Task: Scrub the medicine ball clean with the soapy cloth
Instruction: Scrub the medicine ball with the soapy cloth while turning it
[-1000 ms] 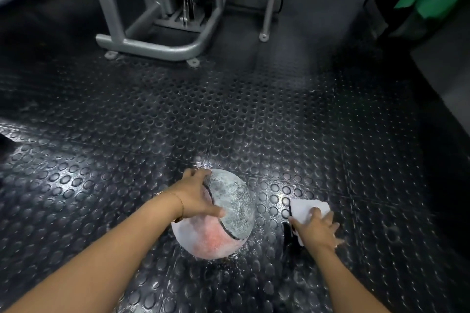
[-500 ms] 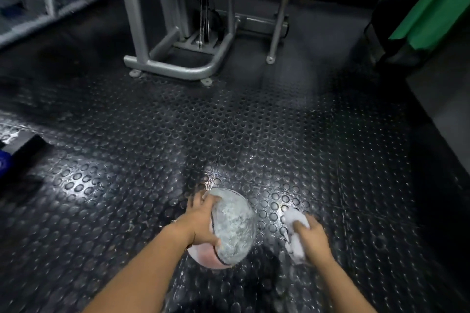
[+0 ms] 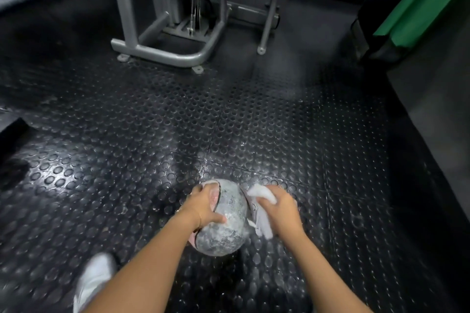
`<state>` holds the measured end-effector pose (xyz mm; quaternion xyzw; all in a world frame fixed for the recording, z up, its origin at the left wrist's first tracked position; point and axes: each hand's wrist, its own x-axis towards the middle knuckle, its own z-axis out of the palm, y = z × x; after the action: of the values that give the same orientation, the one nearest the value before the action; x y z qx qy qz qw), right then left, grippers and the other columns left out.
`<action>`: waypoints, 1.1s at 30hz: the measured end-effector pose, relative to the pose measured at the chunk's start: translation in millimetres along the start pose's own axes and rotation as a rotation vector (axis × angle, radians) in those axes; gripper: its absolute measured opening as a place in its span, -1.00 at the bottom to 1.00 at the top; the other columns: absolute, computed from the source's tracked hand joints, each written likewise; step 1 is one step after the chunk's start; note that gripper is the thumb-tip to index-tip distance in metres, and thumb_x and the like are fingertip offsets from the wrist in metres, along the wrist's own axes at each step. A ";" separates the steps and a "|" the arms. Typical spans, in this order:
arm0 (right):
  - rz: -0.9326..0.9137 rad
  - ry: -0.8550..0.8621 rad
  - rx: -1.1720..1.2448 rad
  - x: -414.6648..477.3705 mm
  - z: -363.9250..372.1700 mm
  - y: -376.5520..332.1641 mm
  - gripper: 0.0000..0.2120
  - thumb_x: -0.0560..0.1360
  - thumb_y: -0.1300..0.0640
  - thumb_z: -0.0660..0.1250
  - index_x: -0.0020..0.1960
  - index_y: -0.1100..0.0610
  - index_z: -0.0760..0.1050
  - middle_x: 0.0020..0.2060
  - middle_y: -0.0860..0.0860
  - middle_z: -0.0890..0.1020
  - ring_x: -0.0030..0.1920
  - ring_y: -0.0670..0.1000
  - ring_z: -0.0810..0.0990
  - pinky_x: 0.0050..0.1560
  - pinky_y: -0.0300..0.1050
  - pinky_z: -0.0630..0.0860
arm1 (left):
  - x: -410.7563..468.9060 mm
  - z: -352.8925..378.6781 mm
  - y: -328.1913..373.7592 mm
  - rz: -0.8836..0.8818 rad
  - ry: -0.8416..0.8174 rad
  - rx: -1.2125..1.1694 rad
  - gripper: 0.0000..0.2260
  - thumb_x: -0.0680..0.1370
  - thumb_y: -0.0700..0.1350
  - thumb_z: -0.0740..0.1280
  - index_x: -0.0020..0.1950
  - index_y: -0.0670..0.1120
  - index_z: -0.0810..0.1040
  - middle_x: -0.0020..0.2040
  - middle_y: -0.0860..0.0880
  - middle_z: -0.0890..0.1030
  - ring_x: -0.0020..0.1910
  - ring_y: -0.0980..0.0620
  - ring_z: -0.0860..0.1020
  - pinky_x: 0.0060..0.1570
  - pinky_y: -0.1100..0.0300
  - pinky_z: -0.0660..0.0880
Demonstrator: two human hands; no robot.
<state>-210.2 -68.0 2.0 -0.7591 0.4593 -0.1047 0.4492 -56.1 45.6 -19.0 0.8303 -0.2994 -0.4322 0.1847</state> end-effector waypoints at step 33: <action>0.042 0.081 -0.473 16.7 36.8 2.5 -0.85 0.53 0.12 0.22 0.02 0.05 0.54 0.07 0.03 0.55 -0.10 0.00 0.54 -0.33 -0.23 0.34 | 22.4 6.1 12.9 0.006 -0.061 0.207 -0.18 0.46 0.06 0.42 0.53 0.21 -0.07 0.54 -0.16 -0.16 0.49 -0.29 0.05 0.42 -0.08 0.21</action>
<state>-181.4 -60.1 -25.3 -0.8287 0.5043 -0.0153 0.2424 -55.4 20.9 -28.7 0.8305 -0.3506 -0.4233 0.0899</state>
